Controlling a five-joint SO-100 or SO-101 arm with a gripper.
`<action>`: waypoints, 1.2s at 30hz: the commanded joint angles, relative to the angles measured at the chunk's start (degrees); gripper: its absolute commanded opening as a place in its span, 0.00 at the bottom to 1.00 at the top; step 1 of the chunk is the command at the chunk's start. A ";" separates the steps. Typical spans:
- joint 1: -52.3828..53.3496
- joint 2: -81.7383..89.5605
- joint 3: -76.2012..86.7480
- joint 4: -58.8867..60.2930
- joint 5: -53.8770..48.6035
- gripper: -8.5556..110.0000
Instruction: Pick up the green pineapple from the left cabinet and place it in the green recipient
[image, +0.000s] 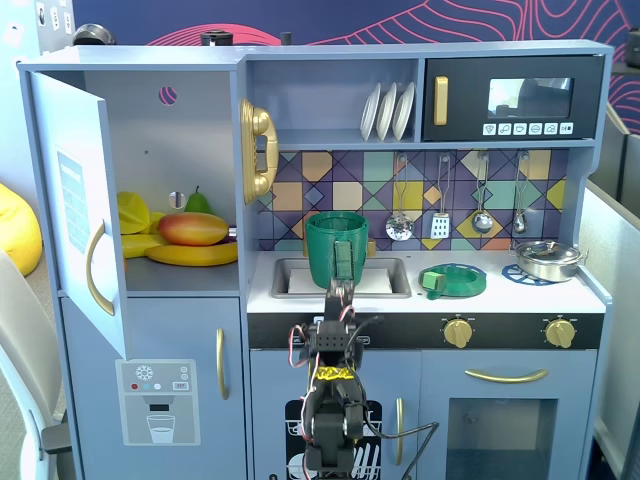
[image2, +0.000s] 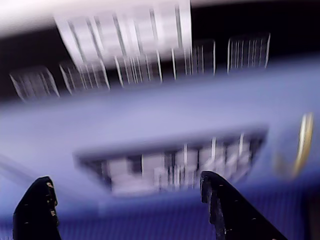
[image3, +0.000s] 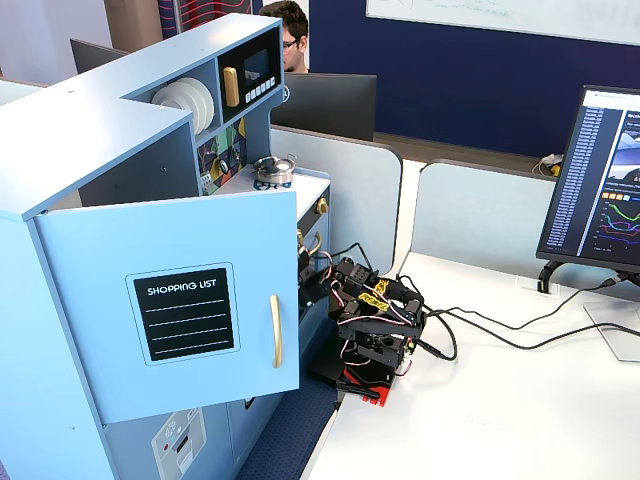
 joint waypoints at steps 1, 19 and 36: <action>-1.23 3.69 4.22 6.42 3.08 0.30; -0.44 9.67 15.82 28.74 2.29 0.07; -0.26 9.76 15.82 33.22 -0.97 0.11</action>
